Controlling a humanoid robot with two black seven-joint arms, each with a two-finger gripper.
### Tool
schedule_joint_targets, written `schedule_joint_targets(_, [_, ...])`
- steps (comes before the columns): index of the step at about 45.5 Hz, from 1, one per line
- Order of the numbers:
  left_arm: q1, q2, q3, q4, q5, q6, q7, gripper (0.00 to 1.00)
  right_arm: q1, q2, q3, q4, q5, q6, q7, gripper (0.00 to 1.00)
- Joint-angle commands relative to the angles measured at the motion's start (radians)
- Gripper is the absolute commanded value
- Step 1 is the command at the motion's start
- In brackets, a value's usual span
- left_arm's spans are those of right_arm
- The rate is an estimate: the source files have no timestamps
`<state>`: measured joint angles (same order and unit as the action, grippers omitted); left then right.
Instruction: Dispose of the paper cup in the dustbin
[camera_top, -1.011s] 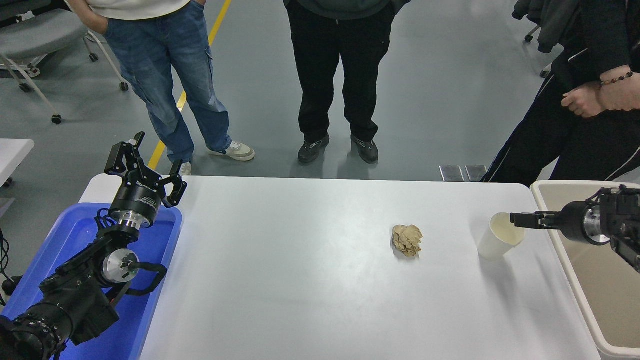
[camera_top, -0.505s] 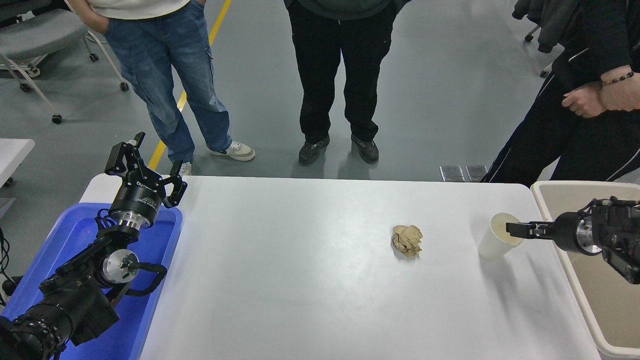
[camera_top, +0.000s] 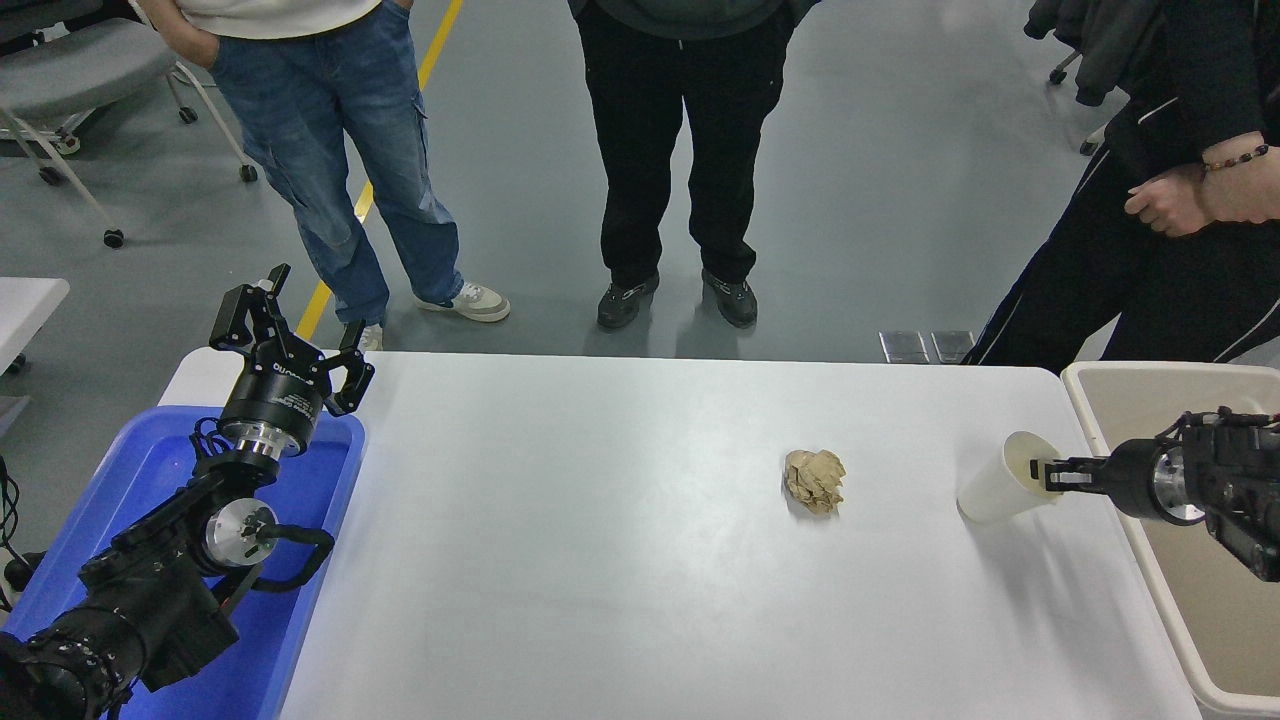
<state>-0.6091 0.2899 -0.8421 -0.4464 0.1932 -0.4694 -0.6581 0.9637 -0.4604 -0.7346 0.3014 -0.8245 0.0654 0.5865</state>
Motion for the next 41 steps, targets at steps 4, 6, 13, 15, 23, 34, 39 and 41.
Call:
schedule_joint_targets(4, [-0.001, 0.0, 0.0, 0.0, 0.0, 0.0, 0.0, 1.0, -0.005, -0.001, 0.0, 0.001, -0.001, 0.005, 0.0, 0.0])
schedule_joint_targets(6, [0.0, 0.0, 0.0, 0.0, 0.0, 0.0, 0.0, 1.0, -0.005, -0.001, 0.0, 0.001, 0.001, 0.007, 0.001, 0.0])
schedule_joint_targets(13, [-0.001, 0.0, 0.0, 0.0, 0.0, 0.0, 0.0, 1.0, 0.0, -0.004, 0.006, 0.002, 0.011, 0.005, 0.001, 0.0])
schedule_joint_targets(15, [-0.001, 0.0, 0.0, 0.0, 0.0, 0.0, 0.0, 1.0, 0.004, -0.004, 0.011, 0.004, 0.011, 0.005, 0.004, 0.0])
schedule_joint_targets(23, [0.0, 0.0, 0.0, 0.0, 0.0, 0.0, 0.0, 1.0, 0.026, -0.024, 0.04, 0.013, 0.015, 0.004, 0.009, 0.0])
schedule_joint_targets(34, [0.0, 0.0, 0.0, 0.0, 0.0, 0.0, 0.0, 1.0, 0.052, -0.116, 0.089, 0.033, 0.021, 0.008, 0.085, 0.0])
schedule_joint_targets(39, [0.0, 0.0, 0.0, 0.0, 0.0, 0.0, 0.0, 1.0, 0.079, -0.164, 0.106, 0.085, 0.042, 0.014, 0.102, 0.0])
schedule_joint_targets(41, [-0.001, 0.0, 0.0, 0.0, 0.0, 0.0, 0.0, 1.0, 0.095, -0.193, 0.116, 0.117, 0.057, 0.023, 0.108, 0.0])
